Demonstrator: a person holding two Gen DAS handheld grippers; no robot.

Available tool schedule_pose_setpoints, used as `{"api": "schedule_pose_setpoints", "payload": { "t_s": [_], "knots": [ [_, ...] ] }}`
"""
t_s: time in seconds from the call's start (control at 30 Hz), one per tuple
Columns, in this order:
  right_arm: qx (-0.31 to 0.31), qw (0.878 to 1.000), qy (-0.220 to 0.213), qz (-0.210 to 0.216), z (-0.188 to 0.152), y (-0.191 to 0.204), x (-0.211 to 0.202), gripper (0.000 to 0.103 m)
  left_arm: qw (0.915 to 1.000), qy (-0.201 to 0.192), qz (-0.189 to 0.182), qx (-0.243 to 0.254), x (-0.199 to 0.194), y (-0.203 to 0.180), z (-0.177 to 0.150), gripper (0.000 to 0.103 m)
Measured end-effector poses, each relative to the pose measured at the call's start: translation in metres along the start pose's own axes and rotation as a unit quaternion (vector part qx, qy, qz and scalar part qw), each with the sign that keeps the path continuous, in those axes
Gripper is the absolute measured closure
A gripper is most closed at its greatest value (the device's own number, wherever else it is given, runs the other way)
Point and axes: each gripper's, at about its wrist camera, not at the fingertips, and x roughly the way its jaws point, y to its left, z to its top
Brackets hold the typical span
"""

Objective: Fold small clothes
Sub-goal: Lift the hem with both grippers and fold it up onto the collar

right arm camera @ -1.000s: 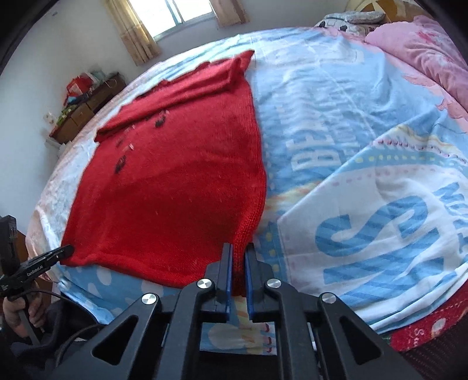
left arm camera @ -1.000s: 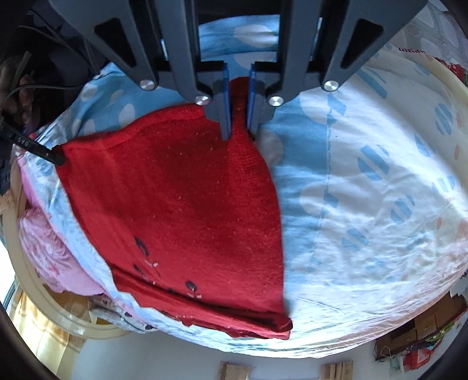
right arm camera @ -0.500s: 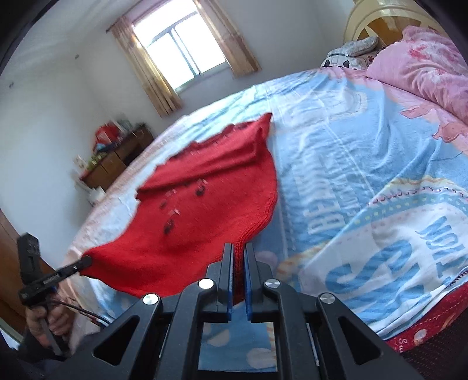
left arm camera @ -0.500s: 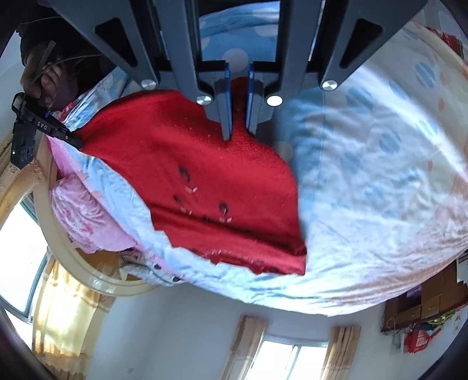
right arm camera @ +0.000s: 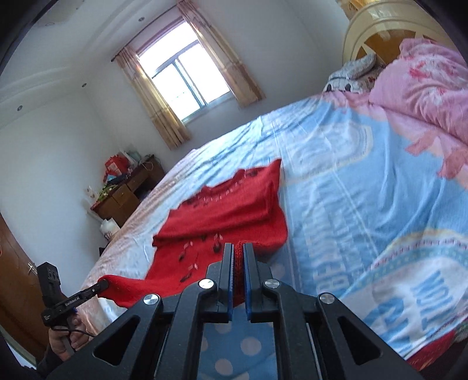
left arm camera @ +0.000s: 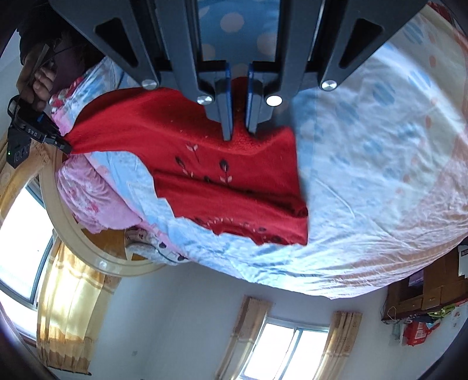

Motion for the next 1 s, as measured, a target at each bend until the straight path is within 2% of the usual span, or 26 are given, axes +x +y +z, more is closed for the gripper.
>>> {"api": "schedule_pose_setpoints", "payload": {
  "t_s": [0.3, 0.6, 1.0],
  "knots": [
    [-0.026, 0.999, -0.022, 0.005, 0.039, 0.021, 0.015, 0.098, 0.9993, -0.030, -0.011, -0.022, 0.007, 0.006, 0.037, 0.095],
    [-0.049, 0.998, -0.048, 0.014, 0.090, 0.045, 0.046, 0.098, 0.9979, -0.062, -0.003, -0.019, 0.020, 0.012, 0.086, 0.095],
    [-0.069, 0.997, -0.044, -0.016, 0.143, 0.053, 0.108, 0.098, 0.9978, -0.063, 0.014, -0.018, 0.069, 0.024, 0.142, 0.095]
  ]
}}
